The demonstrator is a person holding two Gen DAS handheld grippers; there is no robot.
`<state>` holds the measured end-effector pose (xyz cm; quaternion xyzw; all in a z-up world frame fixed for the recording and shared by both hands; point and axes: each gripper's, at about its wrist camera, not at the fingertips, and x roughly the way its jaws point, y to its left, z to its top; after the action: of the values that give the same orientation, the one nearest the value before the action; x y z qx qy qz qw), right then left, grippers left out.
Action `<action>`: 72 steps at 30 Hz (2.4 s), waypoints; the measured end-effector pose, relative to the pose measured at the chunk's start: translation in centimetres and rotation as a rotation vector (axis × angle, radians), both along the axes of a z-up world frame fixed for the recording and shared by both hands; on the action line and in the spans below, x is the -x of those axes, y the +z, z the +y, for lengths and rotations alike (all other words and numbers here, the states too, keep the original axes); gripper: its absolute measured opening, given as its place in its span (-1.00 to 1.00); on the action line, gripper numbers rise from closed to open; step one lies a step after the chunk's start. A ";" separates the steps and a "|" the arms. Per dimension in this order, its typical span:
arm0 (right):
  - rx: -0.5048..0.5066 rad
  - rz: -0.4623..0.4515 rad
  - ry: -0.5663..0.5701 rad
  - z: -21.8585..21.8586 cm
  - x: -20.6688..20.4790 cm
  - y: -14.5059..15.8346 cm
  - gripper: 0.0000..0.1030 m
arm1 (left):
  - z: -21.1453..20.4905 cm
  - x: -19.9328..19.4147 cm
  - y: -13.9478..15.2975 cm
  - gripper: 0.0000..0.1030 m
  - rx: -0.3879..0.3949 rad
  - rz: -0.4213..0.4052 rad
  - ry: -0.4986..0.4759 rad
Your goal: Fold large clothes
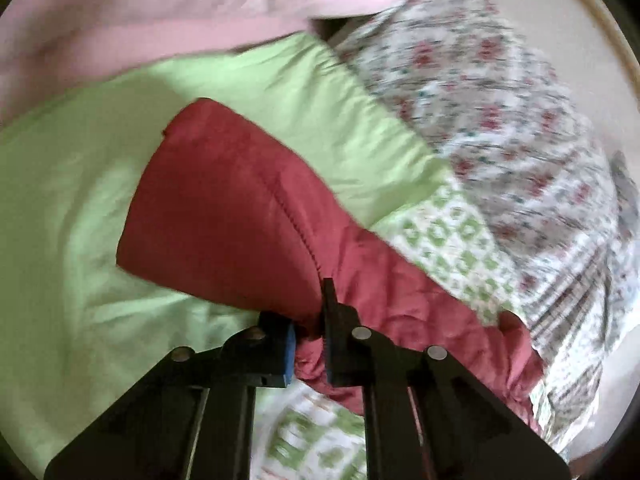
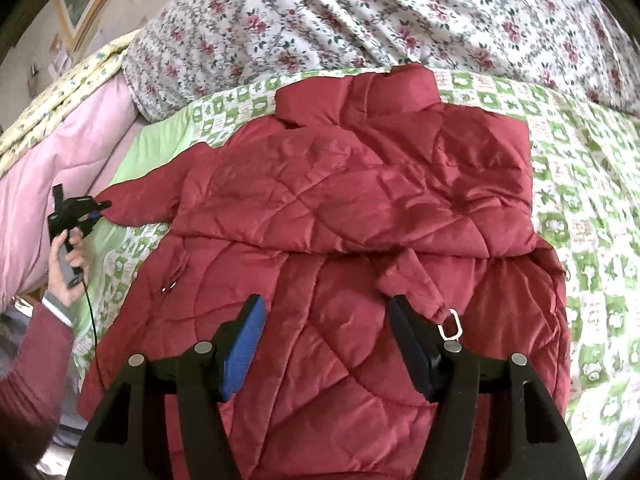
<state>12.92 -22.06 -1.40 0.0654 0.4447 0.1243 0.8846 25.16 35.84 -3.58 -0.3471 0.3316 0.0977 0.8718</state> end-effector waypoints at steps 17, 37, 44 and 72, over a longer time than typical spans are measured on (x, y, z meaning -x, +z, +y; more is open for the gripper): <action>-0.073 -0.016 -0.034 -1.9 0.2 0.5 0.28 | -20.3 1.6 8.6 -0.85 -0.146 -0.223 -0.443; -0.222 -0.056 -0.143 -7.9 -0.2 1.2 0.28 | -39.4 1.3 5.7 -0.86 -0.367 -0.171 -0.822; -0.311 -0.056 -0.199 -11.3 -0.9 1.0 0.31 | -45.1 1.5 4.1 -0.86 -0.421 -0.158 -0.914; -0.539 0.076 -0.165 -10.8 -12.5 -2.7 -0.29 | -51.5 1.8 -0.3 -0.11 -0.410 -0.045 -1.045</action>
<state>25.38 -32.85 -4.06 0.3390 0.4218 0.1629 0.8250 23.32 -15.67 -3.88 0.0380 0.4152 -0.2919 0.8608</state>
